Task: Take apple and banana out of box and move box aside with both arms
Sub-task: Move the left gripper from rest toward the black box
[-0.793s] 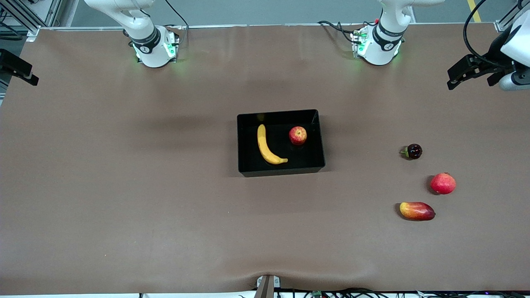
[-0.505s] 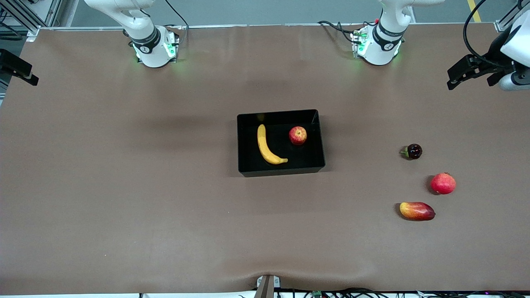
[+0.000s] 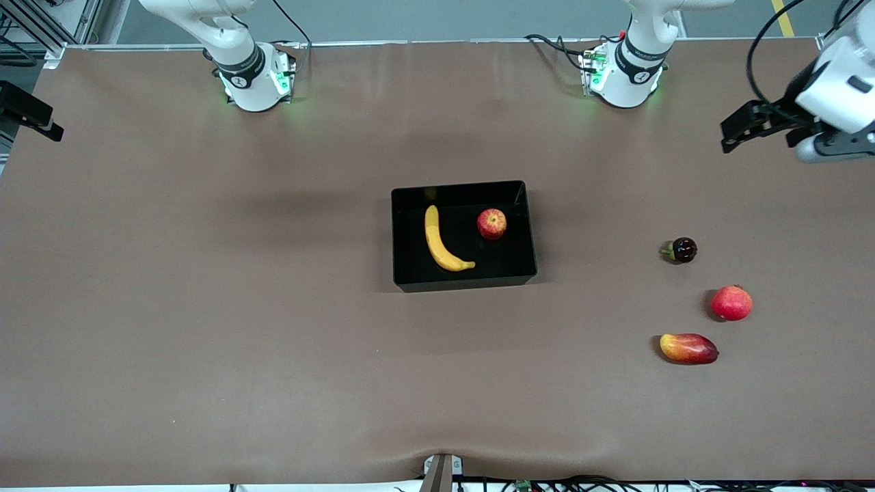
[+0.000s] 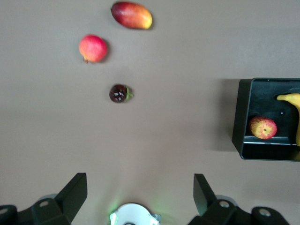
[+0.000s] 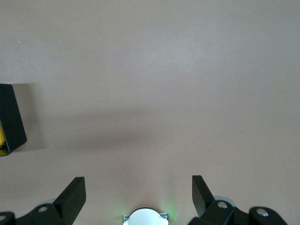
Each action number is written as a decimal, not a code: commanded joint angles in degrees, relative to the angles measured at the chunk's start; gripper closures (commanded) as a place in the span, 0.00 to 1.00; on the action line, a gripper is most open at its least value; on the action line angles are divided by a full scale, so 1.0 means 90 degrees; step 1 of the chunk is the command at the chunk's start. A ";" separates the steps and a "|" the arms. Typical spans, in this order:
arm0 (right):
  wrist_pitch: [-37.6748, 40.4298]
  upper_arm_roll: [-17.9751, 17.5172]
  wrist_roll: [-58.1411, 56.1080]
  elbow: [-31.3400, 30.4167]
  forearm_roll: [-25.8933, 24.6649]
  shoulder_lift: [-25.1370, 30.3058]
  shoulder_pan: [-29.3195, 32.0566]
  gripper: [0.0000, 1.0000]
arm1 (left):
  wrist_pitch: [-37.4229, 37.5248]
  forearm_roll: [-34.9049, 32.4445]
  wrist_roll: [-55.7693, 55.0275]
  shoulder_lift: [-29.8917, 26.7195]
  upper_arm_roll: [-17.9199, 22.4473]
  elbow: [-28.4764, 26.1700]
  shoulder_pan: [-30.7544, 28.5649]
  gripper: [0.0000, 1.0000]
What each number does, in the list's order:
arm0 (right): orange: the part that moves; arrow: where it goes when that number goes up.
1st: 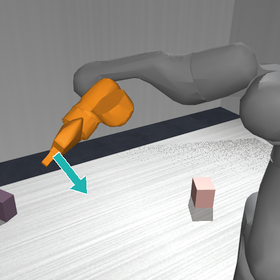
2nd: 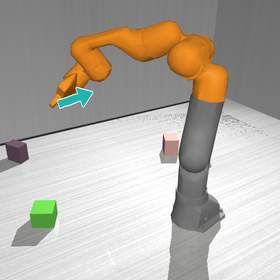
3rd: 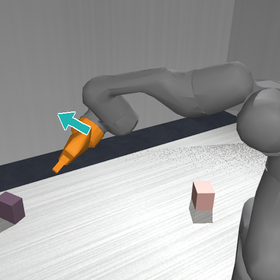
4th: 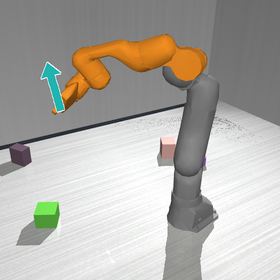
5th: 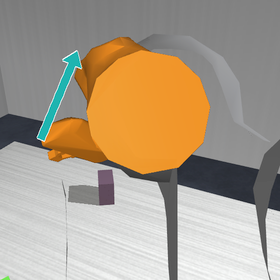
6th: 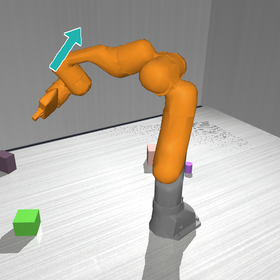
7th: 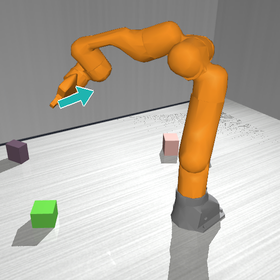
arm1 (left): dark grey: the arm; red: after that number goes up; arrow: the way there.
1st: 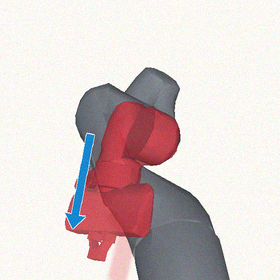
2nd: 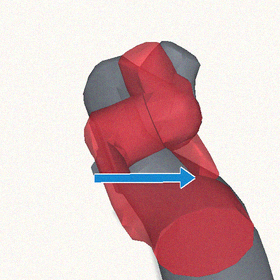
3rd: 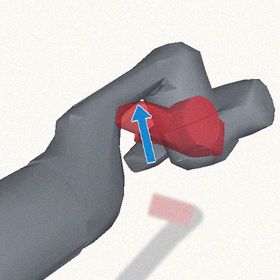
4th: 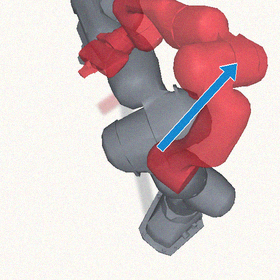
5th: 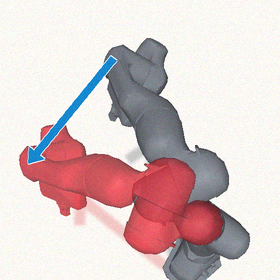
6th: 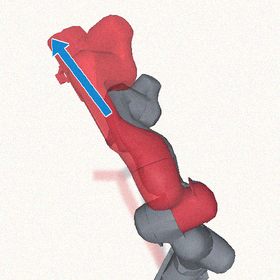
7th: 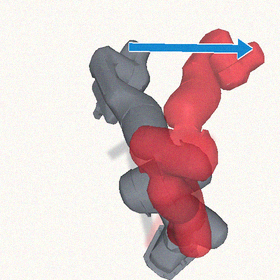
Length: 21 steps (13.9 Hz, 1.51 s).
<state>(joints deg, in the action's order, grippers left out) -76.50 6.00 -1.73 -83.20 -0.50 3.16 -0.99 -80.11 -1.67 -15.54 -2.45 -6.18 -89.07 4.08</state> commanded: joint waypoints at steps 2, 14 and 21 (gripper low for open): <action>0.0043 -0.0080 -0.0081 0.0036 -0.0042 0.0000 0.0130 0.00 | -0.0101 0.0292 -0.1395 0.0417 -0.0630 -0.0074 0.0054 0.00; 0.0043 -0.0080 -0.0071 0.0036 -0.0032 0.0000 0.0139 0.00 | -0.3381 0.0274 -0.4443 0.1696 -0.1882 -0.1500 0.0766 0.00; 0.0043 -0.0080 -0.0081 0.0036 -0.0032 0.0000 0.0149 0.00 | -0.4340 -0.0604 -0.6191 0.2956 -0.1872 -0.1491 0.1616 0.00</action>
<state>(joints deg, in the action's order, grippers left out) -76.50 6.01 -1.73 -83.20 -0.50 3.16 -0.92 -117.60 -4.81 -68.06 21.45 -23.14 -102.95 17.32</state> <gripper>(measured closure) 0.000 0.000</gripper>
